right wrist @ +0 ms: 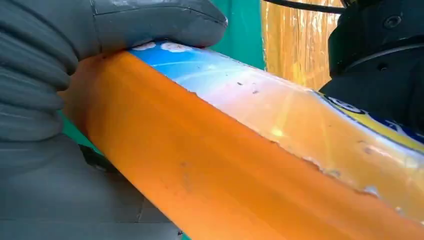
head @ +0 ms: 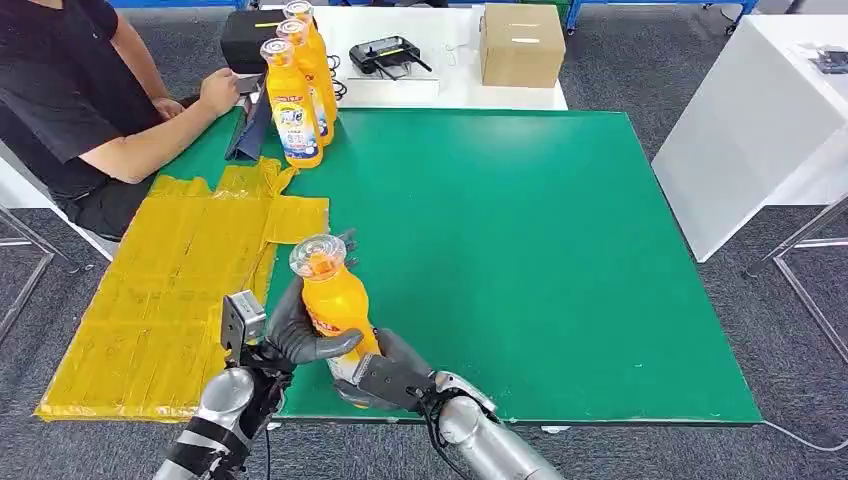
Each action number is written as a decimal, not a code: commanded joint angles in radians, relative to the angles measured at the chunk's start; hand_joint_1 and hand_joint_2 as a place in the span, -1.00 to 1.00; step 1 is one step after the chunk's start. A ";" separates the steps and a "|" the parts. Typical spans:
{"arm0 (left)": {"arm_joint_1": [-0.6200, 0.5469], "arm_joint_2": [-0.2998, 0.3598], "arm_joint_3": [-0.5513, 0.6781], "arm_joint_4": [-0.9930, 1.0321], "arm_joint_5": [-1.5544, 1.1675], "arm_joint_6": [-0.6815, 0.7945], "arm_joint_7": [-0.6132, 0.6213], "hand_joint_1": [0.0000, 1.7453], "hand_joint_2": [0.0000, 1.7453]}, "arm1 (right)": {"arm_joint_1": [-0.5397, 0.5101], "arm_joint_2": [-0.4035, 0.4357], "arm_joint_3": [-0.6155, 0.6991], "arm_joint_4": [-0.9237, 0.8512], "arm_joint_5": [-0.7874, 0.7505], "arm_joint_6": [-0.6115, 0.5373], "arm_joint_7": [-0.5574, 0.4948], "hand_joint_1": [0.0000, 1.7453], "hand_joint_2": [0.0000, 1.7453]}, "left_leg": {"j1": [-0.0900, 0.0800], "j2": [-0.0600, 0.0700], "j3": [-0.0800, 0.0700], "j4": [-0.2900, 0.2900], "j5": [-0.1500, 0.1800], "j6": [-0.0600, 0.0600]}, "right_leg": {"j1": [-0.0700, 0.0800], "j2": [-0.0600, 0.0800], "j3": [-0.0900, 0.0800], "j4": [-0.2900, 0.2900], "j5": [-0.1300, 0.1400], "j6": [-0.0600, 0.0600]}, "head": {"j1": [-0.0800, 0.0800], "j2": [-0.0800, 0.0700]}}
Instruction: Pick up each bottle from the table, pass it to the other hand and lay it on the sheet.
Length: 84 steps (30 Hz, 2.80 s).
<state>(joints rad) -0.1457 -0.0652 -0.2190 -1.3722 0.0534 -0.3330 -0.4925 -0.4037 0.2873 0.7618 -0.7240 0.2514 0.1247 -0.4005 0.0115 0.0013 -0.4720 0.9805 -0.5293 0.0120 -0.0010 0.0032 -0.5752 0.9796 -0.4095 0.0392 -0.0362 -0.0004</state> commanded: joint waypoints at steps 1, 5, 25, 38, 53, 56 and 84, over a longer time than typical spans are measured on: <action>-0.087 0.030 -0.109 0.084 -0.051 -0.035 -0.028 1.00 1.00 | -0.035 -0.007 0.096 0.061 0.006 0.003 -0.005 1.00 1.00 | 0.001 -0.004 0.001 -0.001 0.000 0.000 | 0.001 -0.004 0.002 -0.001 -0.001 -0.001 | 0.000 0.000; -0.075 0.036 -0.108 0.073 -0.055 -0.040 -0.036 1.00 1.00 | -0.051 -0.035 0.052 -0.002 -0.017 -0.015 -0.018 1.00 1.00 | 0.001 -0.004 0.001 -0.001 0.000 0.000 | 0.001 -0.004 0.002 -0.001 -0.001 0.000 | 0.000 0.000; -0.027 0.052 -0.094 0.015 -0.102 -0.027 -0.070 1.00 1.00 | -0.048 -0.108 -0.078 -0.220 -0.041 -0.027 -0.010 1.00 1.00 | 0.000 0.001 0.001 -0.001 0.000 0.000 | 0.000 0.001 0.002 -0.001 0.000 0.000 | 0.000 0.000; -0.027 0.052 -0.094 0.015 -0.102 -0.027 -0.070 1.00 1.00 | -0.048 -0.108 -0.078 -0.220 -0.041 -0.027 -0.010 1.00 1.00 | 0.000 0.001 0.000 -0.001 0.000 0.000 | -0.001 0.001 0.000 0.000 0.000 0.000 | 0.000 0.000; -0.027 0.052 -0.094 0.015 -0.102 -0.027 -0.070 1.00 1.00 | -0.048 -0.108 -0.078 -0.220 -0.041 -0.027 -0.010 1.00 1.00 | 0.000 0.001 0.001 -0.002 0.000 0.000 | 0.000 0.001 0.002 -0.001 0.000 0.000 | 0.000 0.000; -0.027 0.052 -0.094 0.015 -0.102 -0.027 -0.070 1.00 1.00 | -0.048 -0.108 -0.078 -0.220 -0.041 -0.027 -0.010 1.00 1.00 | 0.000 0.001 0.001 -0.002 0.000 0.000 | 0.000 0.001 0.002 -0.001 0.000 0.000 | 0.000 0.000; -0.027 0.052 -0.094 0.015 -0.102 -0.027 -0.070 1.00 1.00 | -0.048 -0.108 -0.078 -0.220 -0.041 -0.027 -0.010 1.00 1.00 | 0.000 0.001 0.001 -0.001 0.000 0.000 | 0.000 0.001 0.002 -0.001 0.000 0.000 | 0.000 0.000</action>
<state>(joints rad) -0.1816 -0.0370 -0.2770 -1.3989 -0.0343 -0.3563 -0.5734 -0.3789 0.2018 0.6996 -0.9430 0.2152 0.0996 -0.4128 0.0117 0.0007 -0.4731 0.9805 -0.5293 0.0120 -0.0013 0.0029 -0.5750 0.9799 -0.4094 0.0393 -0.0362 -0.0004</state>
